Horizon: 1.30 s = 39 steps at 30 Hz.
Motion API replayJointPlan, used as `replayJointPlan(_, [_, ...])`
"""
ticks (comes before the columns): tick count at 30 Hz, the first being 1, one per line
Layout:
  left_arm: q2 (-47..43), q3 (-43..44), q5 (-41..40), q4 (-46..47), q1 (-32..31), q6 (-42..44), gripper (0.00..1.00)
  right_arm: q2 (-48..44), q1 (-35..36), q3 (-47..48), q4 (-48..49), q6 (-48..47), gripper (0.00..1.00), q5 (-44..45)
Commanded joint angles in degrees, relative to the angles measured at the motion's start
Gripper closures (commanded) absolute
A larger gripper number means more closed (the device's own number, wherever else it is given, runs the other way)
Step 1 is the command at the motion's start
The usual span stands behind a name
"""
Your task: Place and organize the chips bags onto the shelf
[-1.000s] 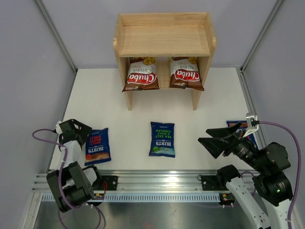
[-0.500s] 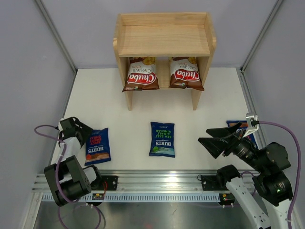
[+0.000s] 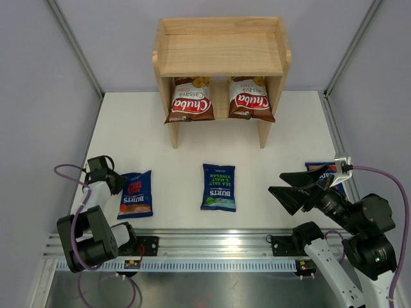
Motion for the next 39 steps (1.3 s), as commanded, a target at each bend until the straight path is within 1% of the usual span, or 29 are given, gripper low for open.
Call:
replayJointPlan(1, [-2.7,-2.3,0.5,-1.1,-0.5,-0.3,0.79,-0.1,0.1,1.4,1.0,-1.3,0.01,-0.1])
replayJointPlan(2, [-3.6,-2.7,1.3,-0.7,-0.5,-0.3,0.81,0.0,0.1,1.3,1.2,-1.1,0.01,-0.1])
replayJointPlan(3, [-5.3,-2.9,1.4,-0.2,-0.9,-0.2,0.85,0.4,0.1,1.0,1.4,-0.7,0.01,-0.3])
replayJointPlan(5, [-6.6,-3.6,1.8,0.5,-1.0,-0.7,0.87,0.7,0.1,0.6,1.7,-0.4,0.01,-0.6])
replayJointPlan(6, [-7.8,-3.9,1.9,0.8,-1.0,-1.4,0.98,0.7,0.1,0.2,2.1,-0.4,0.01,-0.8])
replayJointPlan(7, [-8.2,-4.2,2.3,1.2,-1.0,-1.6,1.0,0.9,0.1,0.1,2.1,-0.3,0.01,-0.9])
replayJointPlan(12, [-12.7,-5.8,4.9,1.4,-1.4,-4.0,1.0,1.7,0.2,-0.3,2.2,-0.5,0.01,-0.7])
replayJointPlan(16, [-21.3,-4.6,7.8,-1.4,-1.8,-6.6,1.0,2.8,0.1,-3.4,4.0,0.7,0.0,-2.8])
replayJointPlan(18, [-24.8,-2.5,9.4,-4.4,-2.1,-7.5,1.0,3.8,0.1,-6.2,6.7,2.7,0.01,-4.2])
replayJointPlan(19, [-28.3,-1.7,10.0,-5.6,-2.0,-7.8,1.0,4.1,0.1,-7.1,7.9,3.6,0.01,-5.6])
replayJointPlan(21, [-31.1,1.3,10.6,-9.2,-2.2,-8.5,1.0,5.0,0.2,-9.8,11.8,6.0,0.0,-7.1])
replayJointPlan(24, [-35.3,4.6,13.7,-12.1,-2.1,-9.0,1.0,7.2,0.1,-13.2,18.3,9.0,0.01,-9.8])
replayJointPlan(25, [-35.8,7.2,15.7,-12.7,-2.2,-9.2,1.0,7.9,0.1,-14.2,20.1,9.8,0.01,-11.1])
replayJointPlan(26, [-36.8,8.6,16.6,-14.1,-2.2,-9.3,1.0,9.5,0.2,-15.1,23.7,10.9,0.01,-11.7])
replayJointPlan(28, [-37.6,12.5,19.5,-14.6,-2.1,-9.7,1.0,11.5,0.1,-17.4,27.9,14.0,0.0,-13.9])
replayJointPlan(29, [-38.2,13.9,20.2,-15.4,-2.1,-10.0,1.0,13.7,0.1,-18.2,33.1,15.2,0.01,-14.7])
replayJointPlan(31, [-39.0,17.6,22.8,-15.5,-2.1,-10.7,1.0,15.9,0.2,-20.2,37.5,18.4,0.01,-16.4])
replayJointPlan(32, [-39.1,18.8,23.6,-16.2,-2.2,-11.0,1.0,17.0,0.1,-20.8,41.1,19.2,0.01,-16.9])
replayJointPlan(35, [-39.1,22.5,27.7,-15.9,-2.1,-12.5,1.0,22.3,0.2,-21.9,47.3,22.3,0.0,-18.3])
replayJointPlan(37, [-39.1,24.0,31.3,-14.5,-2.1,-15.3,1.0,24.3,0.2,-22.8,51.2,23.8,0.01,-19.2])
replayJointPlan(38, [-39.0,25.6,32.3,-13.2,-2.2,-16.2,1.0,25.3,0.6,-23.1,54.9,24.4,0.01,-19.4])
replayJointPlan(39, [-38.9,26.7,33.2,-12.6,-2.1,-18.0,1.0,26.8,1.6,-23.2,56.5,25.0,0.01,-19.0])
